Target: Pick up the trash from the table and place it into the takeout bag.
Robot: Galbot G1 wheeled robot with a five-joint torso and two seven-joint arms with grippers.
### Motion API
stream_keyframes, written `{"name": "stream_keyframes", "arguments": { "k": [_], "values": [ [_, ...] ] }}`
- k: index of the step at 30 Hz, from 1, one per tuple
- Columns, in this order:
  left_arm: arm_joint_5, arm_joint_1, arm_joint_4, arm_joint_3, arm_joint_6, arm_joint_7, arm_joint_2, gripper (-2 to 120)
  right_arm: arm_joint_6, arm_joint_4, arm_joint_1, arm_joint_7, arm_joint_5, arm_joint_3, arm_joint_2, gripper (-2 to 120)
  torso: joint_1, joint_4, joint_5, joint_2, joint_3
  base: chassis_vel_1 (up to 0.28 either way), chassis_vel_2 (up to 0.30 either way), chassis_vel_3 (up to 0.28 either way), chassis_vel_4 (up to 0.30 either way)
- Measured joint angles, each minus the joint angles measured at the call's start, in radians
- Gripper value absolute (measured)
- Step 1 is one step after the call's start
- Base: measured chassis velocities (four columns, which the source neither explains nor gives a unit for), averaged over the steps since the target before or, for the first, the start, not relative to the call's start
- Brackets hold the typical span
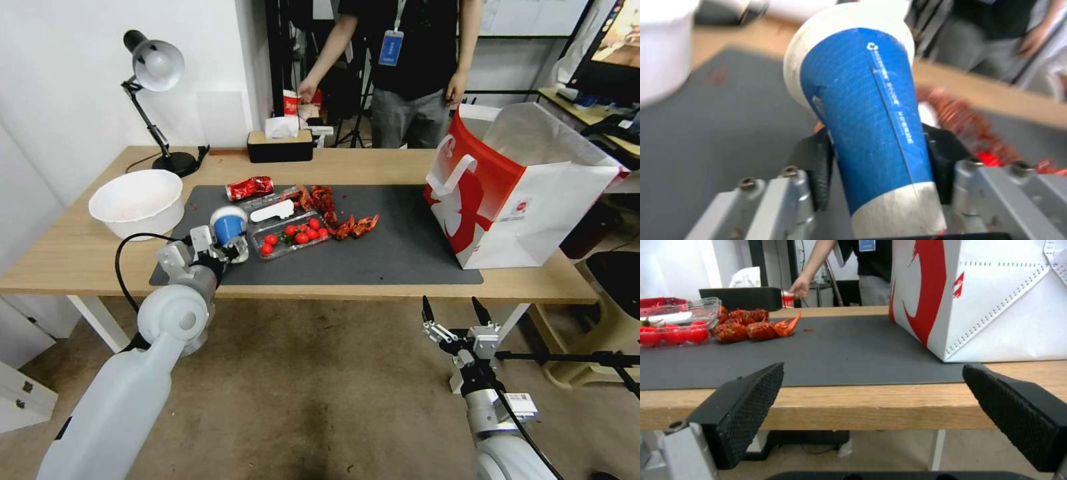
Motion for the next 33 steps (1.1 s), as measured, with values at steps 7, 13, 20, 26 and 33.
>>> {"name": "stream_keyframes", "arguments": {
  "k": [7,13,20,26,33],
  "values": [
    [0.078,-0.041,0.012,0.012,-0.150,0.202,0.034,15,0.003,0.000,-0.006,0.001,-0.005,0.000,0.004,100,0.000,-0.0001,0.0000,0.000,0.000,0.000,0.000,0.000,0.000],
    [0.074,-0.160,0.028,0.074,-0.198,0.280,0.061,0,0.003,0.006,-0.010,0.003,-0.019,0.000,0.013,100,0.000,-0.0002,0.0000,0.000,0.000,0.000,0.000,0.000,0.000],
    [0.048,-0.321,0.066,0.223,-0.206,0.305,0.067,0,0.000,0.014,-0.011,0.006,-0.032,0.000,0.021,100,0.000,-0.0002,0.0002,0.000,0.000,0.000,0.000,0.000,0.000],
    [0.031,-0.515,0.145,0.405,-0.213,0.325,0.025,0,-0.004,0.030,-0.020,0.007,-0.040,0.008,0.030,100,0.000,-0.0004,0.0001,0.000,0.000,0.000,0.000,0.000,0.000],
    [0.024,-0.706,0.269,0.552,-0.214,0.339,-0.081,0,-0.005,0.048,-0.036,0.008,-0.059,0.012,0.048,100,0.000,-0.0002,0.0004,0.000,0.000,0.000,0.000,0.000,0.000]
  ]
}}
